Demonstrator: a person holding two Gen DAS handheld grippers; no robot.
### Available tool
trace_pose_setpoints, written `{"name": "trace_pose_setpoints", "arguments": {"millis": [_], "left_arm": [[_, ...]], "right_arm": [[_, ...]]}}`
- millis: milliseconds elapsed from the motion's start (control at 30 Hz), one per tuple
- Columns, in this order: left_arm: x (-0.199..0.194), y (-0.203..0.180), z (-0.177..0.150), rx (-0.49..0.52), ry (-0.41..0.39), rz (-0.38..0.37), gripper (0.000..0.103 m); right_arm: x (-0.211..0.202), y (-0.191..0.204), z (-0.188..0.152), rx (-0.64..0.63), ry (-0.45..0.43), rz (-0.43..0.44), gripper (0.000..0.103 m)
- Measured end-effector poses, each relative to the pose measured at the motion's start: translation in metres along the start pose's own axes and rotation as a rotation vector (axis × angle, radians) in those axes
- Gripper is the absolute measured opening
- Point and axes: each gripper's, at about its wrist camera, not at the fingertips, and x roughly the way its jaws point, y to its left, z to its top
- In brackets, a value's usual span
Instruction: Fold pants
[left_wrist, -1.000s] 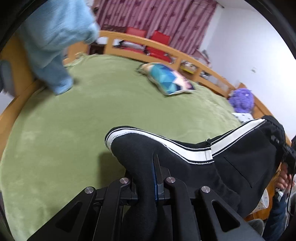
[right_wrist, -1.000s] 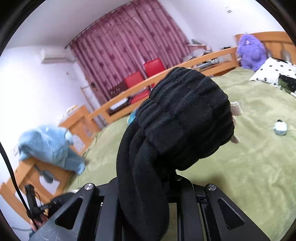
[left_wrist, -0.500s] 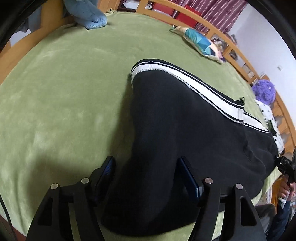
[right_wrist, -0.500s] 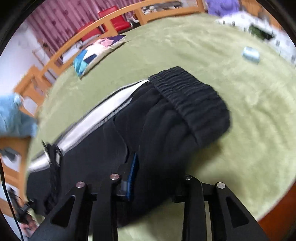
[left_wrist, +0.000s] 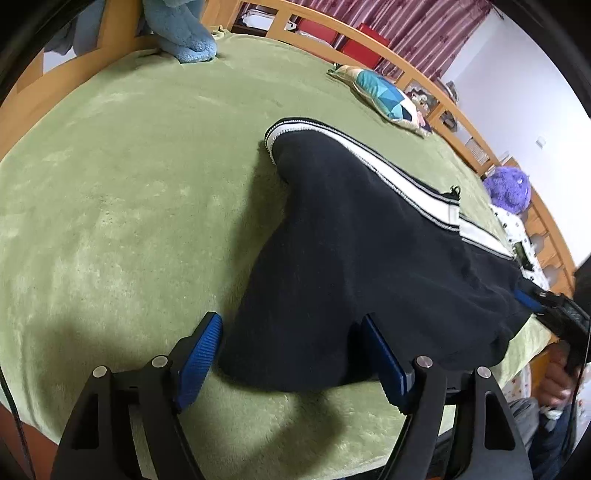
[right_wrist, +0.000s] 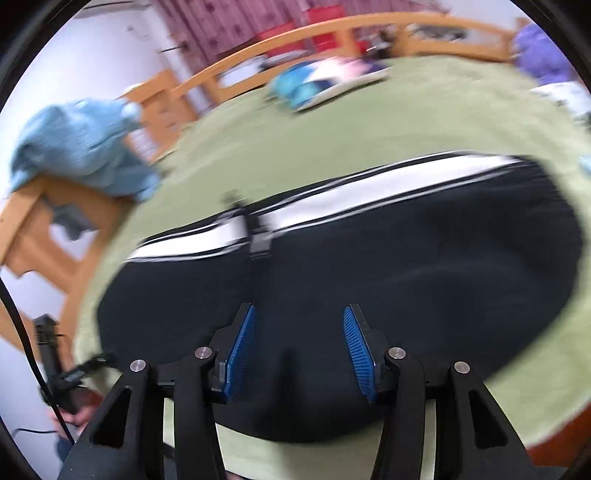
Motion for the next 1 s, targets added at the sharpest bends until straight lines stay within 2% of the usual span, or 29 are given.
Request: {"name": "trace_pose_setpoints", "arguments": {"millis": [67, 133, 200, 233, 300, 400, 533, 567, 600, 633, 700, 767, 867, 1000], "left_arm": [[-0.003, 0.003, 0.0, -0.024, -0.006, -0.024, 0.076], [-0.006, 0.009, 0.0, -0.06, -0.015, -0.052, 0.076], [-0.009, 0.013, -0.002, -0.083, -0.027, -0.071, 0.076], [-0.01, 0.015, -0.004, -0.09, -0.032, -0.077, 0.076], [-0.009, 0.016, -0.006, -0.104, -0.042, -0.088, 0.076], [-0.003, 0.016, -0.008, -0.11, -0.046, -0.081, 0.076], [0.002, 0.008, -0.005, -0.12, -0.039, -0.081, 0.074], [0.002, 0.006, -0.003, -0.13, -0.034, -0.086, 0.071], [0.001, 0.006, -0.003, -0.142, -0.04, -0.073, 0.06], [-0.002, 0.007, -0.001, -0.15, -0.05, -0.075, 0.043], [-0.011, 0.007, 0.005, -0.163, -0.047, -0.137, 0.023], [-0.024, -0.004, 0.01, -0.156, -0.072, -0.146, 0.02], [-0.047, -0.044, 0.021, -0.053, -0.136, -0.094, 0.019], [-0.067, -0.107, 0.04, 0.069, -0.19, -0.067, 0.017]], "right_arm": [[0.026, 0.025, -0.003, -0.011, 0.003, 0.089, 0.05], [0.059, 0.039, -0.011, -0.025, 0.059, 0.108, 0.049], [0.089, 0.04, -0.023, -0.012, 0.131, 0.046, 0.031], [0.092, 0.039, -0.031, -0.028, 0.107, 0.026, 0.026], [0.081, 0.039, -0.042, -0.054, 0.049, 0.043, 0.022], [0.075, 0.033, -0.053, -0.032, 0.036, 0.082, 0.021], [0.084, 0.043, -0.05, -0.038, 0.042, 0.056, 0.024], [0.085, 0.048, -0.047, -0.056, 0.044, 0.046, 0.026], [0.084, 0.053, -0.044, -0.073, 0.045, 0.044, 0.029], [0.08, 0.057, -0.04, -0.085, 0.046, 0.045, 0.034], [0.075, 0.058, -0.037, -0.108, 0.046, 0.051, 0.044], [0.062, 0.053, -0.035, -0.135, 0.024, 0.045, 0.046], [0.043, 0.042, -0.032, -0.154, -0.001, 0.037, 0.047], [0.006, 0.015, -0.026, -0.138, -0.083, -0.013, 0.047]]}}
